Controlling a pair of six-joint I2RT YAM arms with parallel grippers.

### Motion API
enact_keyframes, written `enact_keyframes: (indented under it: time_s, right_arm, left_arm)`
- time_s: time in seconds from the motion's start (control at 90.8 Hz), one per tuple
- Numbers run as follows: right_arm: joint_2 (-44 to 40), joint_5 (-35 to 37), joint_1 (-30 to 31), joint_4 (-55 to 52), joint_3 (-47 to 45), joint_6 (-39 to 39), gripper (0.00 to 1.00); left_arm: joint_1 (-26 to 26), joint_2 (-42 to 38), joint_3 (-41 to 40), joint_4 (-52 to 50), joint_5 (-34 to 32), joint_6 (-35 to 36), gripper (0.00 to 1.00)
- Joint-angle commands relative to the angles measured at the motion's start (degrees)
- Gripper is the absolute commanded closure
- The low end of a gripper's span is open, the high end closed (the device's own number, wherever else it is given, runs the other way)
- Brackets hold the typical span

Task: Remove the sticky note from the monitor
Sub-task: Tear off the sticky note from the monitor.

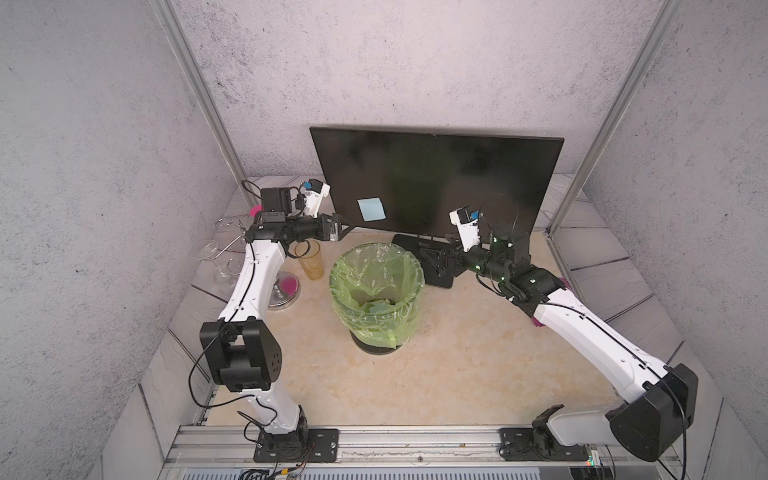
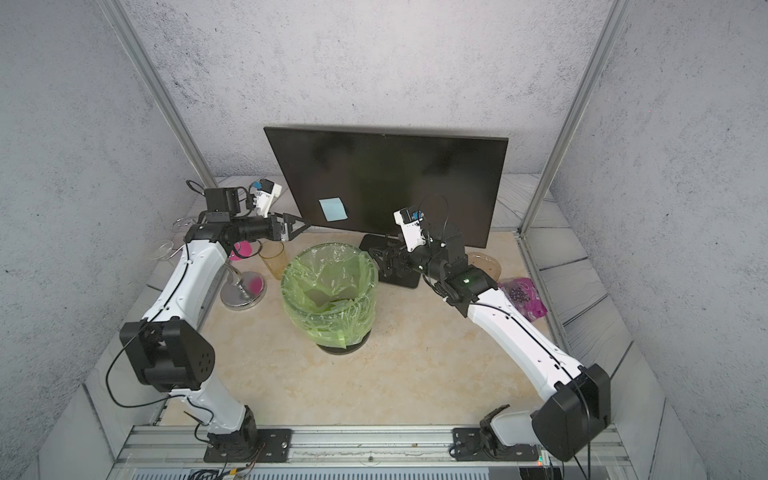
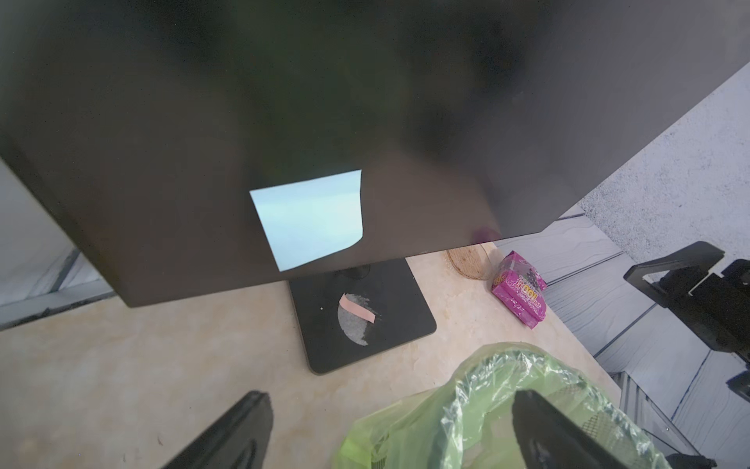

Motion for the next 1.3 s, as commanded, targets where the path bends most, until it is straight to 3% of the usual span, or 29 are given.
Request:
enact_keyframes:
  time_s: [0.0, 0.33, 0.749, 1.288]
  right_arm:
    - [-1.08, -0.48, 0.01, 0.70, -0.64, 0.03, 0.01]
    - [-0.86, -0.41, 0.00, 0.51, -1.15, -0.97, 0.01]
    - [-0.16, -1.05, 0.00, 0.11, -0.94, -0.99, 0.01]
    - [0.99, -1.66, 0.03, -0.24, -0.19, -1.45, 0.01]
  left_arm:
    - [0.45, 3.62, 3.63, 0.44, 4.57, 4.02, 0.03]
    - [0.29, 12.81, 7.88, 8.20, 9.66, 1.57, 0.11]
    - [-0.63, 20.21, 9.08, 21.20, 10.00, -5.66, 0.18]
    - [-2.81, 26.18, 12.98, 27.12, 9.89, -10.03, 0.34]
